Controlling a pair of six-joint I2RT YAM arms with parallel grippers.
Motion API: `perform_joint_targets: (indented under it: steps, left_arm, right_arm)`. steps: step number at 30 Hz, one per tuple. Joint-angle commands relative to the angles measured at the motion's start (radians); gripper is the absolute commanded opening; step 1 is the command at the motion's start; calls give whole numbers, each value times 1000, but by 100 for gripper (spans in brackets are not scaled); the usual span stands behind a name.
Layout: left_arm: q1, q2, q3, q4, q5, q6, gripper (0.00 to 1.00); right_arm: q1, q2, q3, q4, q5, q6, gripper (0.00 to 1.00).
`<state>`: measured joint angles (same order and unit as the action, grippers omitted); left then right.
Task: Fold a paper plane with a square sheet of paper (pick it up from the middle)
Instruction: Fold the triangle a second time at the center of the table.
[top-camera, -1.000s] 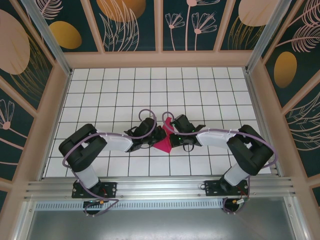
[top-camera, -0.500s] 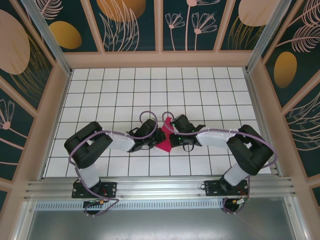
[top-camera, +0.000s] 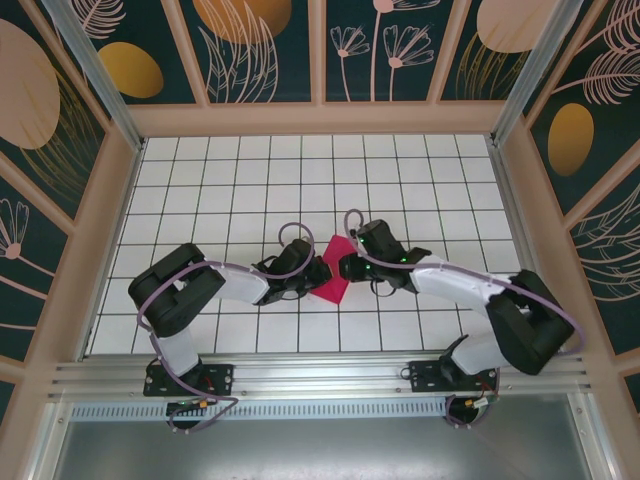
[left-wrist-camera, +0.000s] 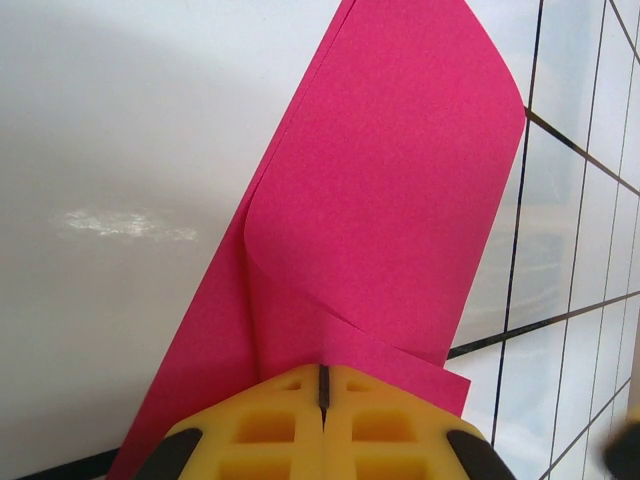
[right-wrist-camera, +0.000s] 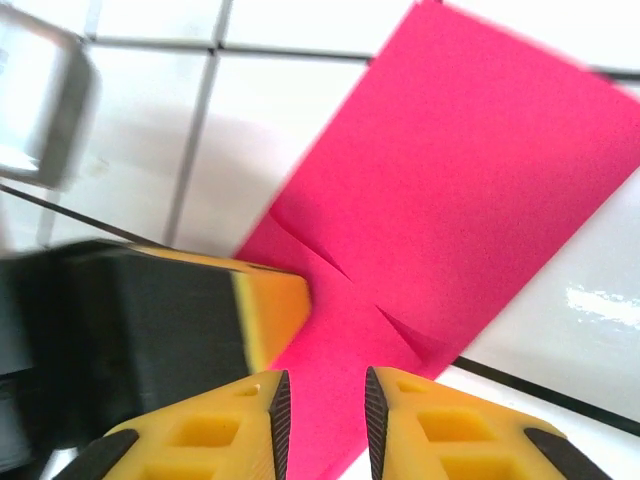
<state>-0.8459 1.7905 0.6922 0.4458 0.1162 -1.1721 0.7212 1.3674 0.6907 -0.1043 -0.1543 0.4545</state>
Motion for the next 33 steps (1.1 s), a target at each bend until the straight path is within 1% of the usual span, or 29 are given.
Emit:
perform_joint_targets:
  steps: [1, 3, 4, 6, 7, 12, 18, 28, 33]
  left_arm:
    - [6, 12, -16, -47, -4, 21, 0]
    - [6, 14, -12, -50, -4, 25, 0]
    - [5, 16, -11, -50, -3, 24, 0]
    - [6, 16, -7, -48, -3, 23, 0]
    - [6, 15, -8, -48, -2, 23, 0]
    - [7, 20, -5, -48, 2, 26, 0]
    - [4, 21, -8, -49, 1, 26, 0]
    - [5, 21, -3, -53, 2, 28, 0]
    - [5, 18, 0, -54, 3, 27, 1]
  right_arm:
    - [-7, -72, -63, 45, -107, 74, 25]
    - [-6, -82, -102, 122, -216, 113, 17]
    - [-6, -78, -118, 159, -249, 137, 10]
    - [-5, -63, -140, 196, -288, 175, 3]
    - [-4, -53, -147, 205, -298, 188, 2]
    - [1, 11, -142, 207, -329, 191, 1]
    - [14, 109, -80, 164, -324, 165, 1]
    - [21, 191, 1, 124, -315, 139, 1]
    - [24, 212, -19, 143, -317, 138, 1]
